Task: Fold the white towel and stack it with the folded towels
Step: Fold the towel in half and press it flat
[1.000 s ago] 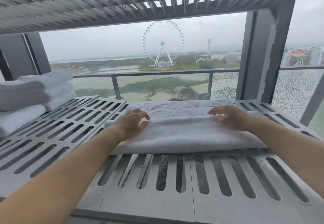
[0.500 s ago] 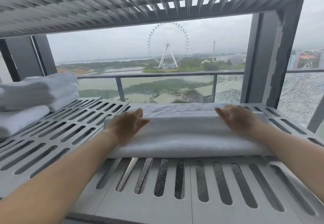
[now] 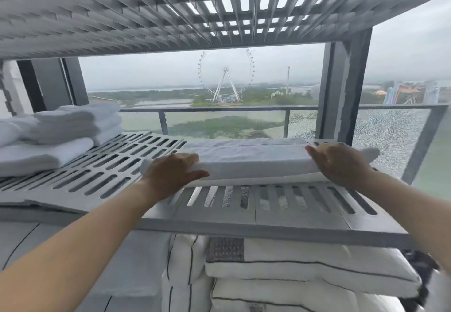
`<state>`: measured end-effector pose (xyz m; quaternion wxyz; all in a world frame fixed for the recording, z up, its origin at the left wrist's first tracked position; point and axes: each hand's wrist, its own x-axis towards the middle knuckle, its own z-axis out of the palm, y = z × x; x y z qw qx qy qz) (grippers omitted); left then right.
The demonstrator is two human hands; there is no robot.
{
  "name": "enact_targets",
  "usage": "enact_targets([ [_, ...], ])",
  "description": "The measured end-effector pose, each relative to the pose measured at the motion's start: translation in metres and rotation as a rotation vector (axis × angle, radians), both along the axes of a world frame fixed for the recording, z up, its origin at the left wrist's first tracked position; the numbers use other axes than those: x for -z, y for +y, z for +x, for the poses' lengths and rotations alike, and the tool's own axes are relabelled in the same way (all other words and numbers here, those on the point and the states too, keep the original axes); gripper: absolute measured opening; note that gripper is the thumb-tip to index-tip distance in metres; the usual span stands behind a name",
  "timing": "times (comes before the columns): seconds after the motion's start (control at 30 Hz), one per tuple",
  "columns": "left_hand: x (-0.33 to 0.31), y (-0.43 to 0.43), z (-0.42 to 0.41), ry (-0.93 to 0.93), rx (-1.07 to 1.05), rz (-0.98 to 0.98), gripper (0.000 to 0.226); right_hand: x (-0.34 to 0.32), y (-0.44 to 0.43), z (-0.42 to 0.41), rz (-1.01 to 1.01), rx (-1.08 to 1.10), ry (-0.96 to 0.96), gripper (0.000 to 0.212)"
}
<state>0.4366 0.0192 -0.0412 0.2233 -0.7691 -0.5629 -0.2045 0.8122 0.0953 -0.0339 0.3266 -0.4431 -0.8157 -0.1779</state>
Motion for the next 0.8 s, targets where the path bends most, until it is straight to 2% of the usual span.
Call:
enact_targets([
  [0.1, 0.002, -0.022, 0.002, 0.014, 0.028, 0.063, 0.066, -0.001, -0.021, 0.006, 0.031, 0.031, 0.022, 0.06],
  [0.43, 0.006, -0.05, 0.004, -0.01, 0.107, 0.087, 0.049, 0.0, -0.043, 0.009, 0.019, 0.111, 0.005, 0.055],
  [0.8, -0.008, -0.014, -0.002, 0.028, 0.044, 0.051, 0.045, -0.004, 0.004, 0.0, -0.018, 0.139, -0.042, 0.056],
])
